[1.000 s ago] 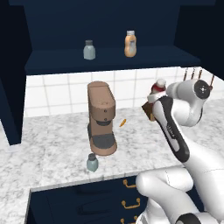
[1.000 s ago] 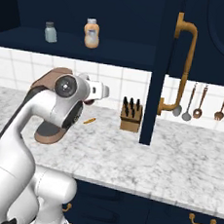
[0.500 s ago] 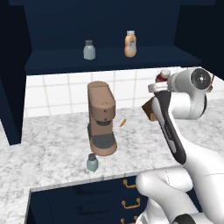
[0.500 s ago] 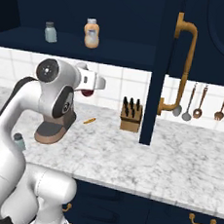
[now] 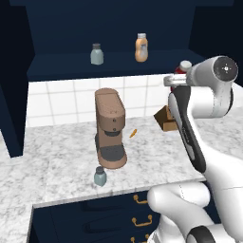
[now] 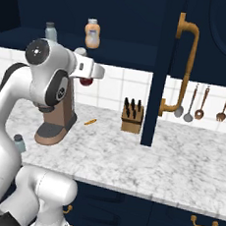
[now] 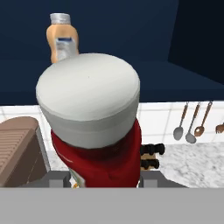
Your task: Put the shaker and condiment bottle from the counter next to their counterparts in the cabinet.
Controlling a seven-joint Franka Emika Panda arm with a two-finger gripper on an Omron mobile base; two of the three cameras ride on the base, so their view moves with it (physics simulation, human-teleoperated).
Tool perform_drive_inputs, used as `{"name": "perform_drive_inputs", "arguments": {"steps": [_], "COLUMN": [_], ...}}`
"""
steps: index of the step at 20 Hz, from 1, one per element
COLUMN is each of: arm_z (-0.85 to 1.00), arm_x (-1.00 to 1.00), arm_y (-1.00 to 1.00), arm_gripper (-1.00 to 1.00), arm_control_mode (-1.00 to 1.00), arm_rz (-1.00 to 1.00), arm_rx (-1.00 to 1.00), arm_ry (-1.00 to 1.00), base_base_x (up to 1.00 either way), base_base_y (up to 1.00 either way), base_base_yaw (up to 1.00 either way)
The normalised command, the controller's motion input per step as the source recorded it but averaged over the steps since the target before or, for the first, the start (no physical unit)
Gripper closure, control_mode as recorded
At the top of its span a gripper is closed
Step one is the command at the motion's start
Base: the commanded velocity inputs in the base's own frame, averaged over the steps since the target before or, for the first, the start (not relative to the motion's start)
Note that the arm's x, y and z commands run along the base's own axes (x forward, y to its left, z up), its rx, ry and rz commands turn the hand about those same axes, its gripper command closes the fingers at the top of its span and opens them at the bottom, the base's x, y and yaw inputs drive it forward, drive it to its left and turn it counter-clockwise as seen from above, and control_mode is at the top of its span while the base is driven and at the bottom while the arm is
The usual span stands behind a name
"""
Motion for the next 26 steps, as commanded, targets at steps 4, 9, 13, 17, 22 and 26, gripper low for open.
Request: {"name": "perform_drive_inputs", "arguments": {"steps": [4,9,13,17,22,26], "arm_z": [0.47,0.41,0.35,0.32,0.16,0.03], "arm_x": [0.0,0.05,0.03,0.06,0.33,0.31], "arm_y": [0.0,0.0,0.0,0.0,0.0,0.0], "arm_gripper": [1.0,1.0,1.0,1.0,1.0,1.0], "arm_control_mode": [-1.0,-1.0,-1.0,-1.0,-1.0,-1.0], "arm_rz": [-0.01,0.0,-0.01,-0.01,0.0,0.0], "arm_rx": [0.0,0.0,0.0,0.0,0.0,0.0], "arm_ry": [0.0,0.01,0.0,0.0,0.0,0.0], "base_base_x": [0.0,0.0,0.0,0.0,0.0,0.0], "base_base_y": [0.0,0.0,0.0,0.0,0.0,0.0], "base_base_yaw": [0.0,0.0,0.0,0.0,0.0,0.0]}}
